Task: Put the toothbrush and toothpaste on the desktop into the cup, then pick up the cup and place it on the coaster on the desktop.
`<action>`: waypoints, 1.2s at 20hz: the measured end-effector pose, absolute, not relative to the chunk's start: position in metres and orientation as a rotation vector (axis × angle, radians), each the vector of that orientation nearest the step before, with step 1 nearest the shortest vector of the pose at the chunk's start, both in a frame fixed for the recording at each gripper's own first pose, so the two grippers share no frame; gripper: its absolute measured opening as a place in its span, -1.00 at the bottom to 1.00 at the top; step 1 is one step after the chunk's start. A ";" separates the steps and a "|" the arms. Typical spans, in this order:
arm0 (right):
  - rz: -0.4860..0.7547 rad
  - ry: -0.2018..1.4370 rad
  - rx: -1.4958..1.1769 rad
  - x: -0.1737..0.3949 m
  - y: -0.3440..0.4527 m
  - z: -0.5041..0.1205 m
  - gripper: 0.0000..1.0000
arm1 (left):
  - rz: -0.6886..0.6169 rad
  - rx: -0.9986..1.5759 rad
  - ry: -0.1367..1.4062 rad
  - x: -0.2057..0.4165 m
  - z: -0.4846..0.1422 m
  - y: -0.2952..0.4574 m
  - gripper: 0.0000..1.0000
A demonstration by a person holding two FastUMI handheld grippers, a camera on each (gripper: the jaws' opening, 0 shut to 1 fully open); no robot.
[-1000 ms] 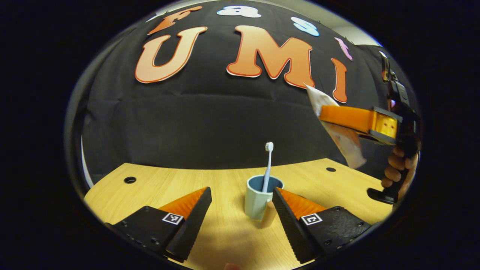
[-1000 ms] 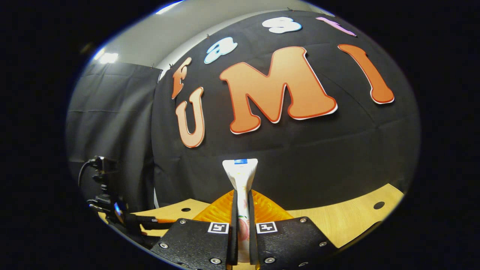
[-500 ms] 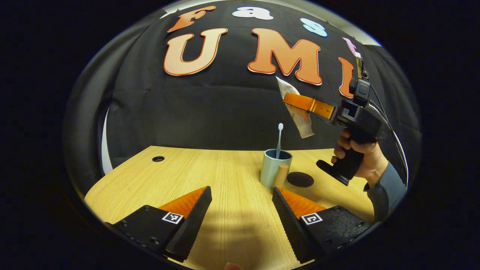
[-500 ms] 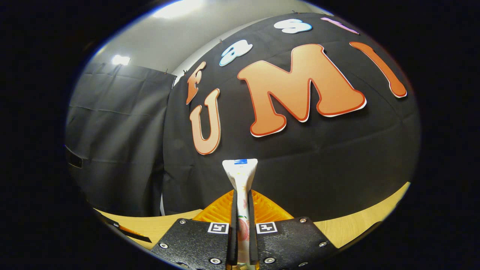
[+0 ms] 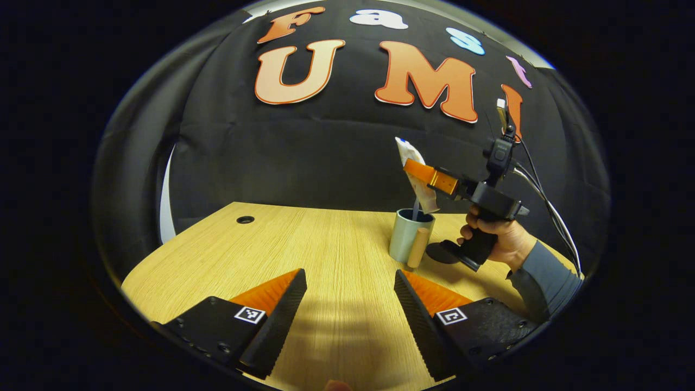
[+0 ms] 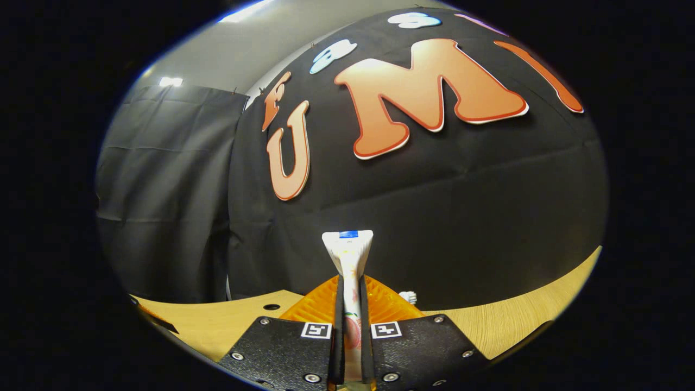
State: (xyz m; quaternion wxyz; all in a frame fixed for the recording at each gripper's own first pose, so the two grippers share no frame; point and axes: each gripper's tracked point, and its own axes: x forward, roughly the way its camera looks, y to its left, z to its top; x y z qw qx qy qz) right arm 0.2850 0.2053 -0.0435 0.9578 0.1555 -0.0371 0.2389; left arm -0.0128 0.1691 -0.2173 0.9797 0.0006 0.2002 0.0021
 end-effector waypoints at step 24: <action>0.440 -0.012 0.110 0.158 0.103 -0.001 0.52 | -0.047 0.026 0.322 0.021 -0.180 0.103 0.95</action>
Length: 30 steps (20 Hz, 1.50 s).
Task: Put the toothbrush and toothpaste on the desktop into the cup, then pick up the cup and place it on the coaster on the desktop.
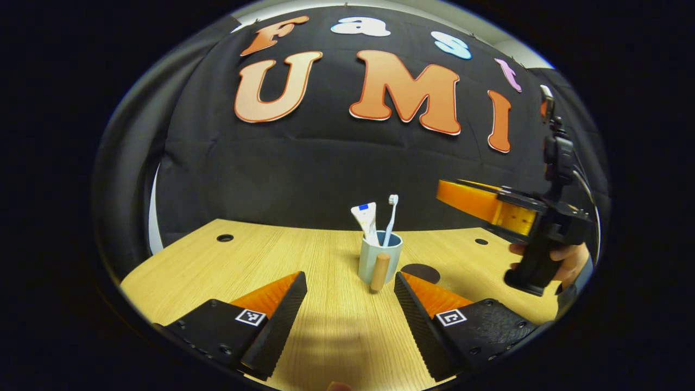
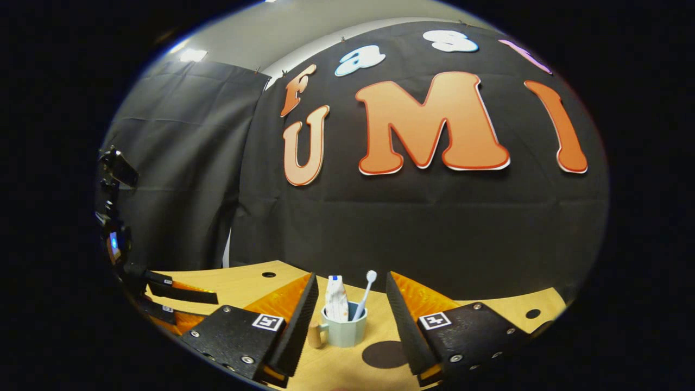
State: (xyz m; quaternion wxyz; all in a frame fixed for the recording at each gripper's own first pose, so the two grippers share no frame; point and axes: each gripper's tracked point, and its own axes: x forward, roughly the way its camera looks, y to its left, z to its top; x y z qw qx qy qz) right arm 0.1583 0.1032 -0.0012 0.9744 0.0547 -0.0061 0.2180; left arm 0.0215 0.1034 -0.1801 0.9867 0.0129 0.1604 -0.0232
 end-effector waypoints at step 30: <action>0.227 0.056 -0.011 -0.023 -0.081 -0.039 0.98 | -0.154 0.116 1.082 0.136 -0.291 0.038 0.89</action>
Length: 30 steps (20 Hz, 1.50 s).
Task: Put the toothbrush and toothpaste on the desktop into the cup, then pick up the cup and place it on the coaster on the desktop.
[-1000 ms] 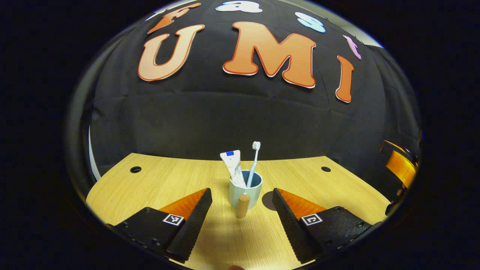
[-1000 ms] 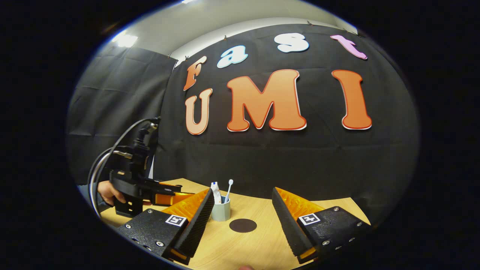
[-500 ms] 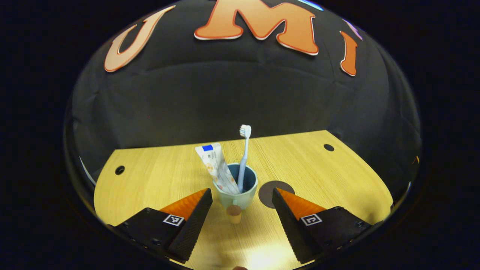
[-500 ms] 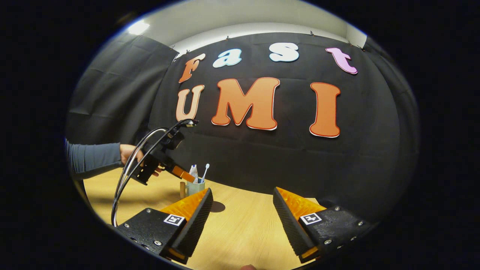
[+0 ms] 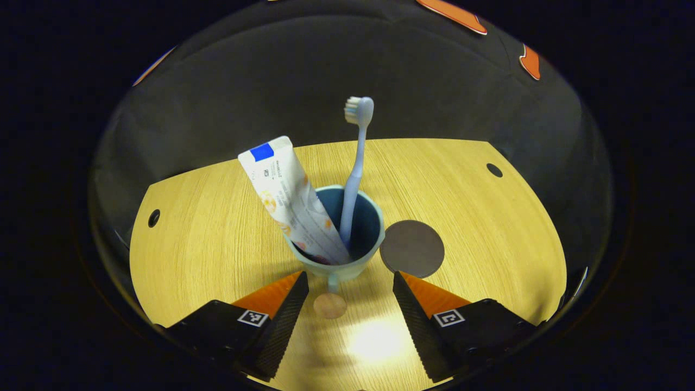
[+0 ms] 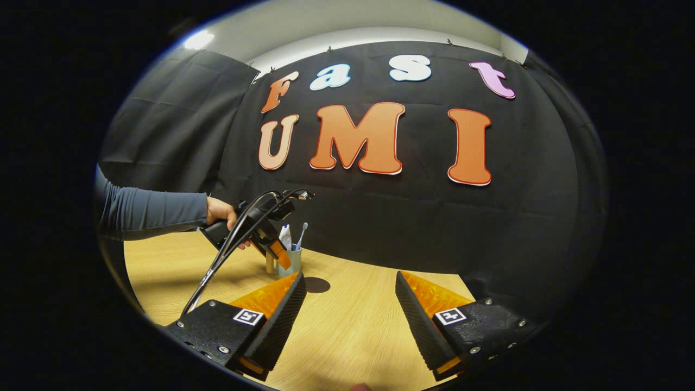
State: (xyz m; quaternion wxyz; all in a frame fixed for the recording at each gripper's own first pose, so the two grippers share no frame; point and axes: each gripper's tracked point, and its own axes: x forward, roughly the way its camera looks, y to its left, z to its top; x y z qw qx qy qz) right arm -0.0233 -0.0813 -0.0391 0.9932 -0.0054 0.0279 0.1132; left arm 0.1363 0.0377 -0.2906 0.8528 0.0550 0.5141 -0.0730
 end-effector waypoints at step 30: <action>0.151 0.114 0.114 -0.024 -0.100 -0.070 0.97 | -0.181 0.107 1.020 0.147 -0.299 0.028 -0.59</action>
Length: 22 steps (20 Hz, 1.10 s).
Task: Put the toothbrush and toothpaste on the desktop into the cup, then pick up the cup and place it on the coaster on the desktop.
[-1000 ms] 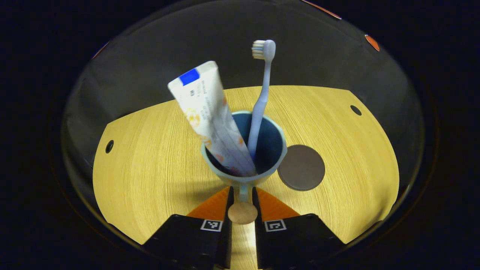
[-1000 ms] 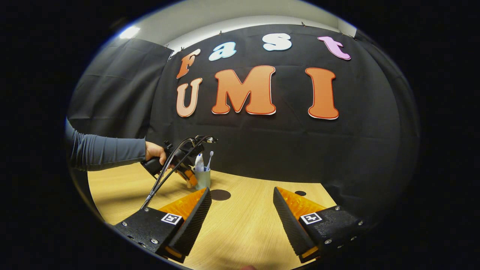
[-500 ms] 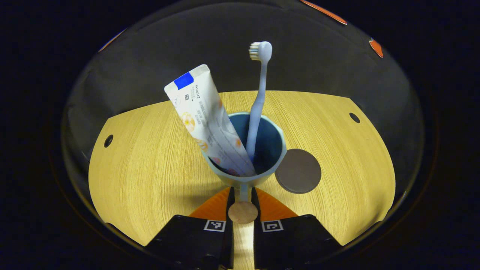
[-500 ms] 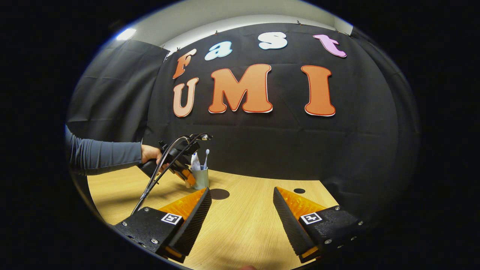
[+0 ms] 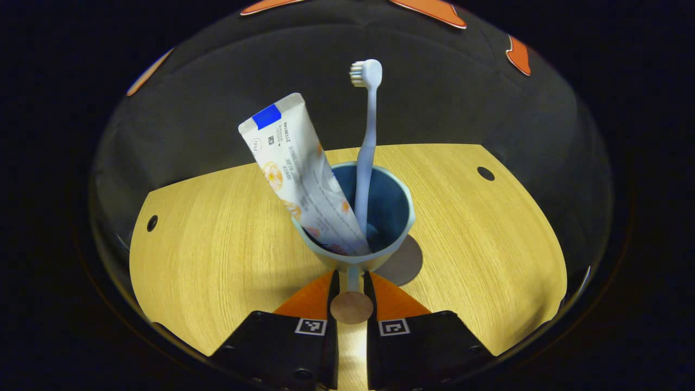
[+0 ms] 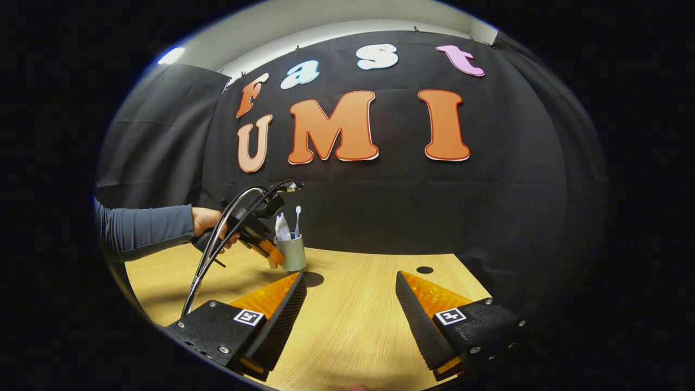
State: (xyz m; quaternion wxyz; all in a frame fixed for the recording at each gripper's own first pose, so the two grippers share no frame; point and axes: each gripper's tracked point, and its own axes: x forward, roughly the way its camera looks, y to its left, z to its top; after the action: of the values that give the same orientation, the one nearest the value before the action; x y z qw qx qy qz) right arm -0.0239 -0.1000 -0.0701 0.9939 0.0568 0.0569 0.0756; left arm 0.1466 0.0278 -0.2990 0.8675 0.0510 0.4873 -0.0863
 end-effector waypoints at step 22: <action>0.156 0.124 0.090 -0.021 -0.065 -0.061 0.97 | -0.241 0.317 0.780 0.125 -0.225 0.042 0.60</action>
State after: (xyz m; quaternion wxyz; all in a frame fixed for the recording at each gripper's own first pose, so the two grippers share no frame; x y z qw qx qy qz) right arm -0.0206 -0.0655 -0.0612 0.9940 0.0448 0.0620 0.0781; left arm 0.1247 0.0423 -0.2250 0.9057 0.1533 0.3777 -0.1165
